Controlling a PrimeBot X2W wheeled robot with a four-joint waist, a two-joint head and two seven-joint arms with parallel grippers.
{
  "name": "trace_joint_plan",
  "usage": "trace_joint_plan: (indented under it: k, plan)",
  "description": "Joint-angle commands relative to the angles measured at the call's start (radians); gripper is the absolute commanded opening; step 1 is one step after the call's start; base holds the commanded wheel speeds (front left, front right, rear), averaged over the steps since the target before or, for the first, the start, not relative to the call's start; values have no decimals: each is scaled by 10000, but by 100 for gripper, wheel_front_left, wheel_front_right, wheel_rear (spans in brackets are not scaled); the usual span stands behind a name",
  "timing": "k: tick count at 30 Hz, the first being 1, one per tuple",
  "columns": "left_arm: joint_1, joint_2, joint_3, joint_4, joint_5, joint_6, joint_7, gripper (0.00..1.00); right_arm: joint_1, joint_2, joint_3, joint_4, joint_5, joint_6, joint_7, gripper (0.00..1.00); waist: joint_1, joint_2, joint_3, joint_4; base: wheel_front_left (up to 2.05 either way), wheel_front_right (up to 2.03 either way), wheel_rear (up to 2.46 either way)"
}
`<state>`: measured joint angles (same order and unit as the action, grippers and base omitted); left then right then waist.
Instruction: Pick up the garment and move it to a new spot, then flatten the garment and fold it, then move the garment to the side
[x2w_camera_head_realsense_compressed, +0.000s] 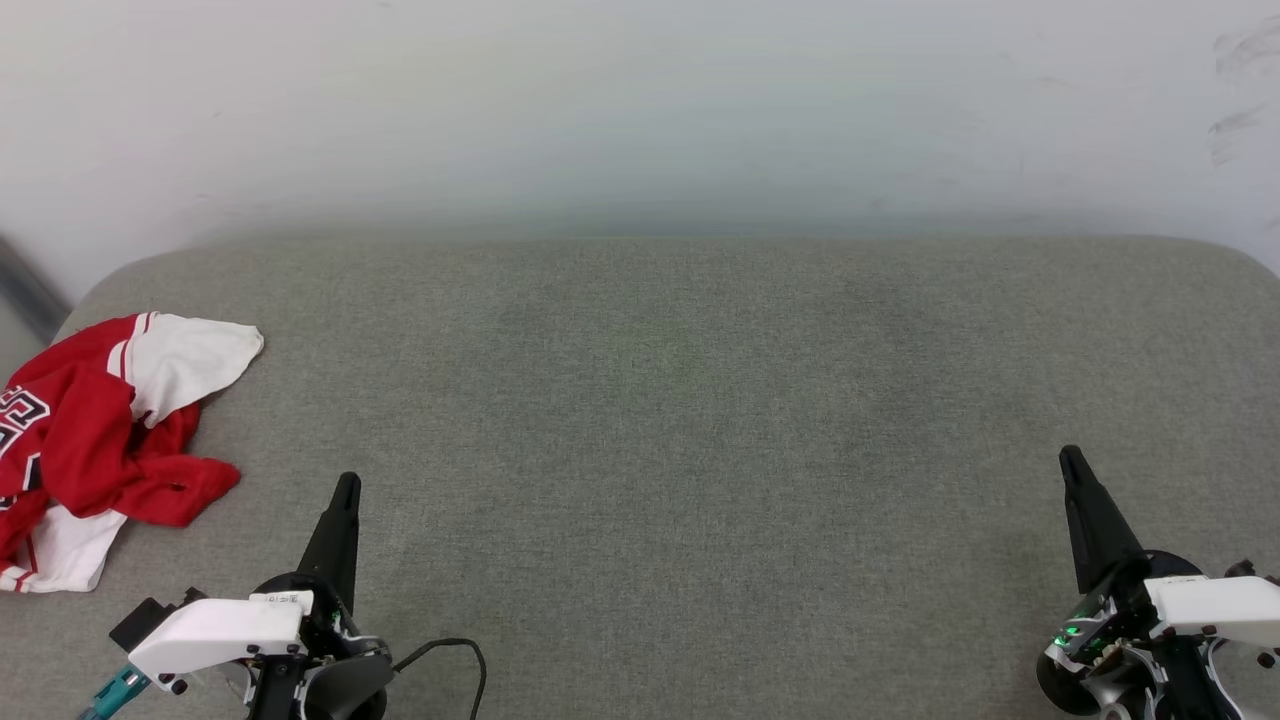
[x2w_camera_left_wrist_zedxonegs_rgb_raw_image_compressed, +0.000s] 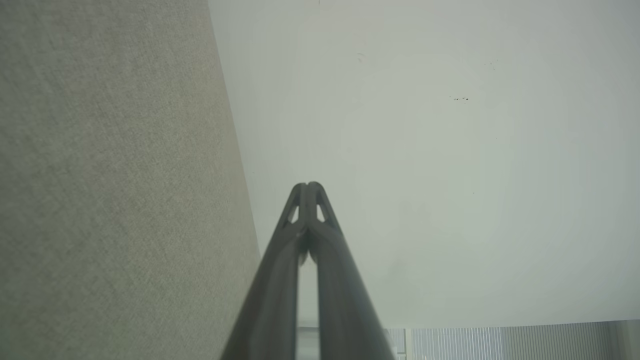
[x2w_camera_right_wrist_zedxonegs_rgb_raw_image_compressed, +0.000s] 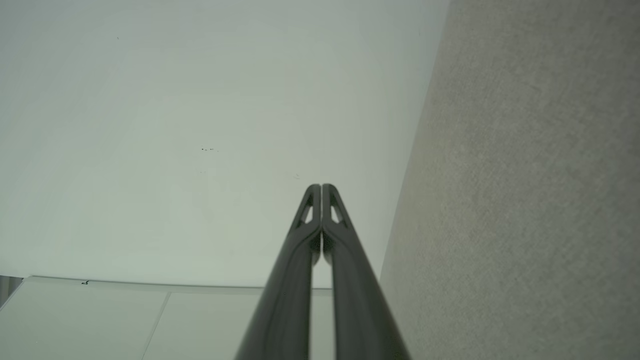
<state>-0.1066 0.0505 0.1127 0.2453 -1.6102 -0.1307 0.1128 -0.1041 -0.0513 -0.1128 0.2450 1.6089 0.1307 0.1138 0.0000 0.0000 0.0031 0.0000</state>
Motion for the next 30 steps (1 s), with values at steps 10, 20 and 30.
trace_joint_plan:
  k: [10,20,30]
  plan:
    - [-76,-19,-384,21,-33,0,-301,100,117,0,13,-72,-37,0,-84,100,0,0,9,-2,0,0,0]
    - [-261,-15,-726,-290,222,0,-740,100,94,-163,155,-420,-458,0,-471,100,0,0,17,-5,0,0,0]
    - [-389,-11,-1004,-418,2672,0,-1170,100,-5,-749,676,-578,-2212,0,-1159,100,0,0,23,-1,0,0,0]
